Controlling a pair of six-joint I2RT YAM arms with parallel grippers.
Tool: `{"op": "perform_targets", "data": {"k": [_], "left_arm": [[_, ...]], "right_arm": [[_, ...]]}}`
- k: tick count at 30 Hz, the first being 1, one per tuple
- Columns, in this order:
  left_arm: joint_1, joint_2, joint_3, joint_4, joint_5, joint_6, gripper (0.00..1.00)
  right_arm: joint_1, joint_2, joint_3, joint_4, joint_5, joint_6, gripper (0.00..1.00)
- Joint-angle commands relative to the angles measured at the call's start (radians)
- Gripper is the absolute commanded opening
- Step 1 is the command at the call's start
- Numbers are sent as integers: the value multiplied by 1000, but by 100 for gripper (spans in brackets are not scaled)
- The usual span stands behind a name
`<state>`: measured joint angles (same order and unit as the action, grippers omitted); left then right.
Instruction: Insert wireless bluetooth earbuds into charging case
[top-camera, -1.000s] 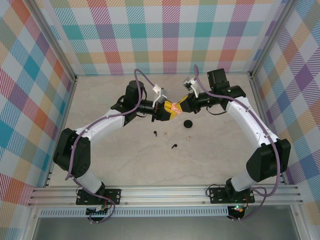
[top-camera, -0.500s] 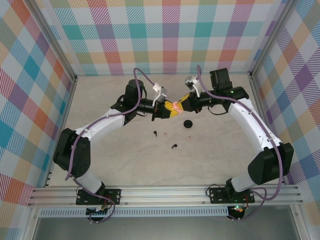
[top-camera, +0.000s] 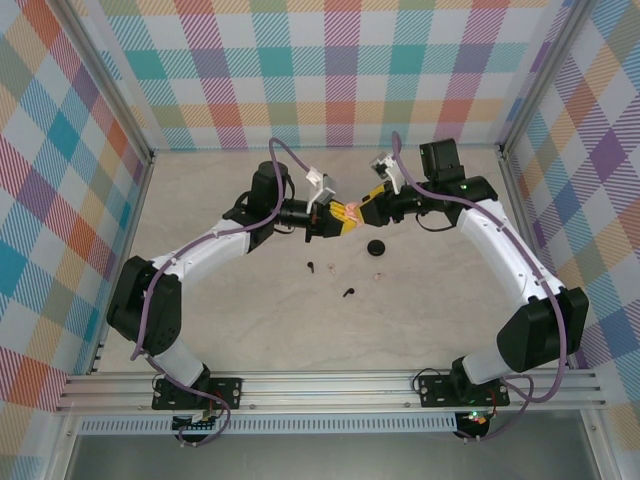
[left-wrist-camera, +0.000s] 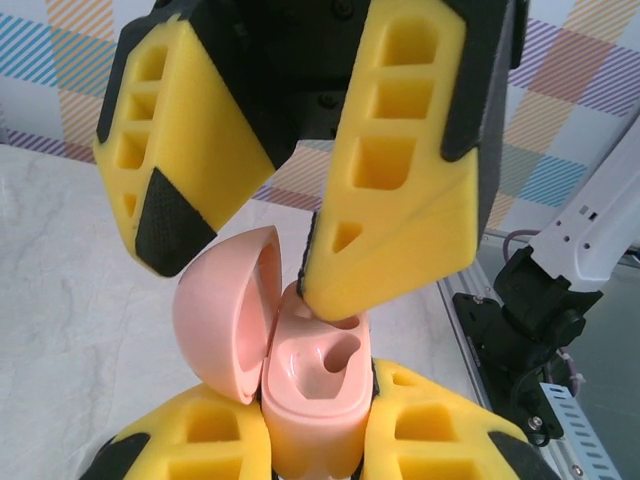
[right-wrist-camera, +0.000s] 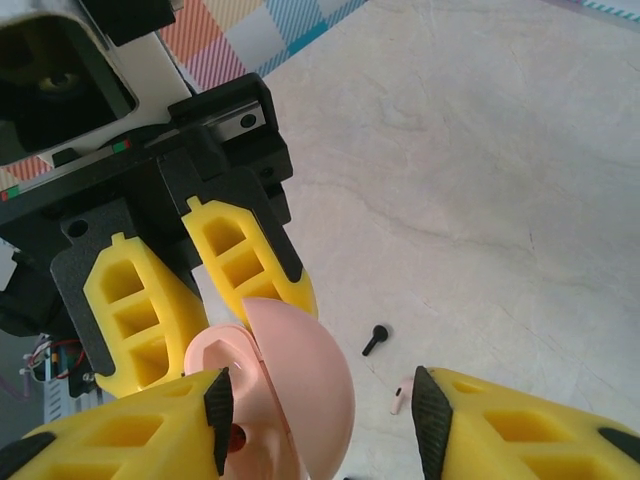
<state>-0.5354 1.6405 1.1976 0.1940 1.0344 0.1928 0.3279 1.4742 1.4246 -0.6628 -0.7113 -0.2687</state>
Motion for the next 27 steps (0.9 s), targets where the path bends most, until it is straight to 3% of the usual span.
{"op": "perform_targets", "data": {"k": [1, 11, 15, 18, 27], "left_arm": [[-9, -28, -21, 44, -37, -13, 3], [-1, -42, -87, 114, -122, -49, 5], [2, -73, -150, 163, -156, -71, 6], [2, -110, -192, 163, -187, -73, 6], [-12, -199, -291, 143, -220, -102, 7]], "right_arm": [[3, -46, -15, 42, 36, 23, 56], [-23, -133, -109, 121, 242, 118, 61], [-30, -141, -158, 68, 363, 163, 63], [-32, -122, -193, -4, 466, 292, 63], [-32, -73, -438, 33, 408, 382, 59]]}}
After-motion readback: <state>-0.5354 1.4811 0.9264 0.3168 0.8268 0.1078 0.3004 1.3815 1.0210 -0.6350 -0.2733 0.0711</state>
